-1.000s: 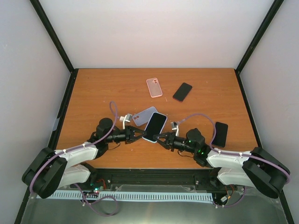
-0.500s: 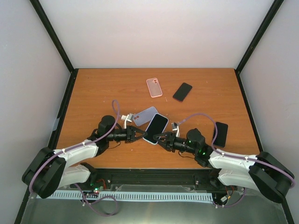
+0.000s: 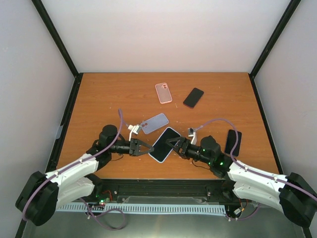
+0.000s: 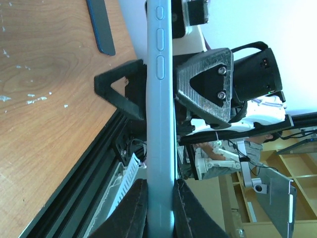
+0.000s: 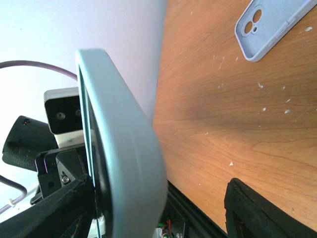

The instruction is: Put the phone into the phone case

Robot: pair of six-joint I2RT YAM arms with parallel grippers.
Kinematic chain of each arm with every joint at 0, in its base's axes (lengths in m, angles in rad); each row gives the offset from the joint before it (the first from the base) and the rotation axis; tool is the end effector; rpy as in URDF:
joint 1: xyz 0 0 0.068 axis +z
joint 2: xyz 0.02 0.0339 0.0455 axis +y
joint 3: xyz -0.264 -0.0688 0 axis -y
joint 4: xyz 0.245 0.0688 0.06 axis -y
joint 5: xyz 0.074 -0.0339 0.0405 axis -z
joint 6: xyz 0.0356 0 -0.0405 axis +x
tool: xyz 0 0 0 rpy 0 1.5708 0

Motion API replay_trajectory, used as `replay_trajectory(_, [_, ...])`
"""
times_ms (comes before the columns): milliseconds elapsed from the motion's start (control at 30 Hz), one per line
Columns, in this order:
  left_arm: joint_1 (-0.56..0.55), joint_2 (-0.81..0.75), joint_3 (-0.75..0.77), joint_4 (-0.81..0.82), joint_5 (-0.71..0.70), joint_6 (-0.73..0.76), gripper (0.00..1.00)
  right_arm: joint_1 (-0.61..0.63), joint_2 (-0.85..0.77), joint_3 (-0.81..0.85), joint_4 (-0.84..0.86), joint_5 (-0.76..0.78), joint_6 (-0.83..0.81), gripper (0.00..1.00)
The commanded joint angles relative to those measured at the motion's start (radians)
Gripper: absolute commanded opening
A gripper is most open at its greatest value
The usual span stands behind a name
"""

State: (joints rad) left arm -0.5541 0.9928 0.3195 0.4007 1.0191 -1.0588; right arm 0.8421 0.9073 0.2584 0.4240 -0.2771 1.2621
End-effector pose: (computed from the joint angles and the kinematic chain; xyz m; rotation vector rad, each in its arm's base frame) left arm 0.1490 -0.1278 0.2038 0.3337 2.2282 -1.9382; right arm 0.1222 0.1515 0.1971 0.2146 2.1535 1.6376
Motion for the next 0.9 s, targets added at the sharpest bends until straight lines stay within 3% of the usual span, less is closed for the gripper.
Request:
replay_trajectory(0, [-0.005,-0.036,-0.002,0.019,0.045,0.019,0.00,-0.002,-0.008,0.034,-0.027,0.054,0.000,0.68])
replay_trajectory(200, [-0.007,-0.079,0.010,-0.081,0.016,0.055,0.00,-0.001,-0.009,0.024,-0.004,0.086,0.014,0.56])
replay_trajectory(400, [-0.007,-0.064,0.012,-0.196,-0.044,0.092,0.00,-0.001,-0.034,0.012,-0.011,0.104,0.009,0.20])
replay_trajectory(533, [-0.007,-0.067,0.013,-0.229,-0.088,0.088,0.00,-0.001,-0.041,-0.006,-0.014,0.103,0.011,0.10])
replay_trajectory(700, [-0.007,-0.077,0.012,-0.229,-0.125,0.073,0.00,-0.001,-0.054,-0.020,-0.034,0.111,-0.007,0.08])
replay_trajectory(733, [-0.006,-0.075,0.015,-0.234,-0.129,0.074,0.00,-0.001,-0.059,-0.022,-0.037,0.112,-0.015,0.13])
replay_trajectory(867, [-0.006,-0.075,0.040,-0.288,-0.175,0.079,0.00,-0.001,-0.105,0.034,-0.209,0.135,-0.068,0.52])
